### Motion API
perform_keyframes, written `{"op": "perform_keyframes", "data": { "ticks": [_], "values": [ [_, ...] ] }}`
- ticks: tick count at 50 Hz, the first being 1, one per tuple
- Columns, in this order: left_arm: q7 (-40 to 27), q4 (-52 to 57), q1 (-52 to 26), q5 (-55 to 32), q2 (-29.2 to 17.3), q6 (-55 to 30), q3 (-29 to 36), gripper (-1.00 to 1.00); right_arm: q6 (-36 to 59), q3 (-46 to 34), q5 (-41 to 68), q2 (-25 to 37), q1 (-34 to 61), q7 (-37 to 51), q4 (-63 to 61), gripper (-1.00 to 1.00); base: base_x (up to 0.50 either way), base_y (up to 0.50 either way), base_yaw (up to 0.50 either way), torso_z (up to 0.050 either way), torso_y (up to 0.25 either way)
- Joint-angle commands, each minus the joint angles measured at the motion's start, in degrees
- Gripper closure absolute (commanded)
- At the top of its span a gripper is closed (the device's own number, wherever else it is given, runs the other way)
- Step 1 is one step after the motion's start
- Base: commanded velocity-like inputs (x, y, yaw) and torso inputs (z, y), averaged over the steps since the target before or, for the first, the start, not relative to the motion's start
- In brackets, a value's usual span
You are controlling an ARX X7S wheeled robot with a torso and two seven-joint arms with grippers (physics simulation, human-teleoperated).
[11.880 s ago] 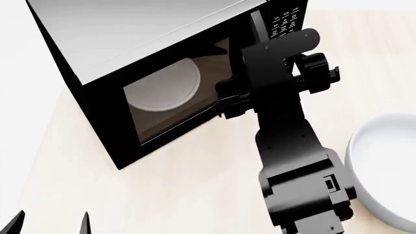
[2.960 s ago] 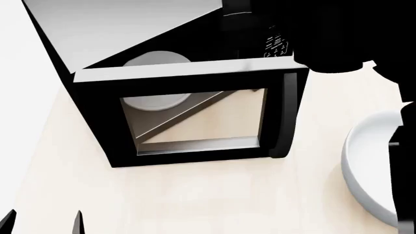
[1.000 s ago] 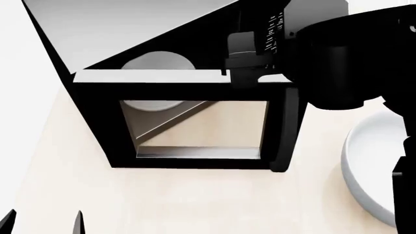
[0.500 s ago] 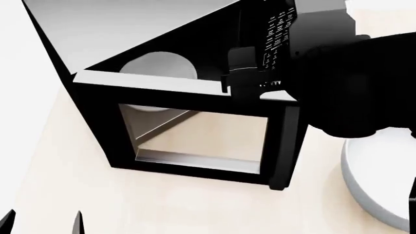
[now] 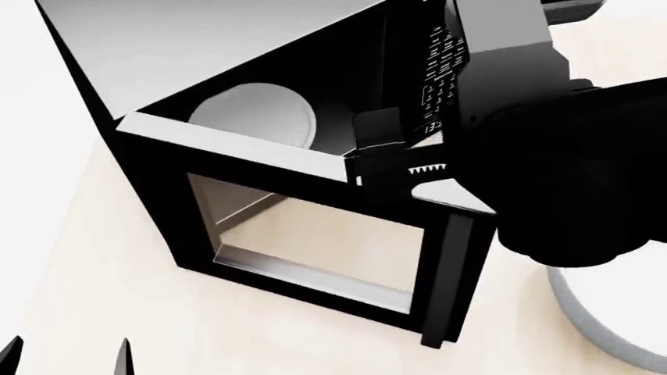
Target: Open the microwave.
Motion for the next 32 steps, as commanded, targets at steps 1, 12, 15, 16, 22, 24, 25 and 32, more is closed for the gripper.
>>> {"op": "perform_keyframes", "data": {
  "ticks": [1, 12, 15, 16, 22, 24, 25, 32],
  "values": [
    [-0.15, 0.13, 0.07, -0.07, -0.12, -0.01, 0.09, -1.00, -1.01, -2.28, 10.10, 1.43, -0.21, 6.95, -2.02, -1.00, 0.00, 0.00, 0.00, 0.000, 0.000],
    [-0.32, 0.63, 0.25, 0.02, -0.32, -0.16, 0.33, -1.00, -2.39, -4.77, 16.30, 2.46, 0.34, 10.94, -4.46, -1.00, 0.00, 0.00, 0.00, 0.000, 0.000],
    [-0.32, 0.62, 0.23, -0.11, -0.36, -0.12, 0.27, -1.00, -2.87, -5.77, 18.09, 2.73, 1.21, 12.39, -5.00, -1.00, 0.00, 0.00, 0.00, 0.000, 0.000],
    [-0.35, 0.63, 0.22, -0.06, -0.36, -0.14, 0.30, -1.00, -3.13, -6.10, 18.91, 2.81, 1.73, 13.01, -5.28, -1.00, 0.00, 0.00, 0.00, 0.000, 0.000],
    [-0.37, 0.67, 0.23, -0.02, -0.39, -0.06, 0.44, -1.00, -3.98, -7.37, 20.83, 3.00, 2.23, 14.19, -6.63, -1.00, 0.00, 0.00, 0.00, 0.000, 0.000],
    [-0.44, 0.82, 0.31, 0.00, -0.45, -0.05, 0.42, -1.00, -4.09, -7.47, 20.66, 2.94, 2.17, 13.95, -6.77, -1.00, 0.00, 0.00, 0.00, 0.000, 0.000],
    [-0.45, 0.91, 0.36, -0.06, -0.49, -0.04, 0.40, -1.00, -4.08, -7.55, 20.54, 2.91, 2.12, 13.77, -6.77, -1.00, 0.00, 0.00, 0.00, 0.000, 0.000],
    [-0.52, 0.90, 0.25, -0.14, -0.55, -0.04, 0.39, -1.00, -4.92, -8.40, 21.41, 2.81, 1.97, 13.90, -7.83, -1.00, 0.00, 0.00, 0.00, 0.000, 0.000]
  ]
}}
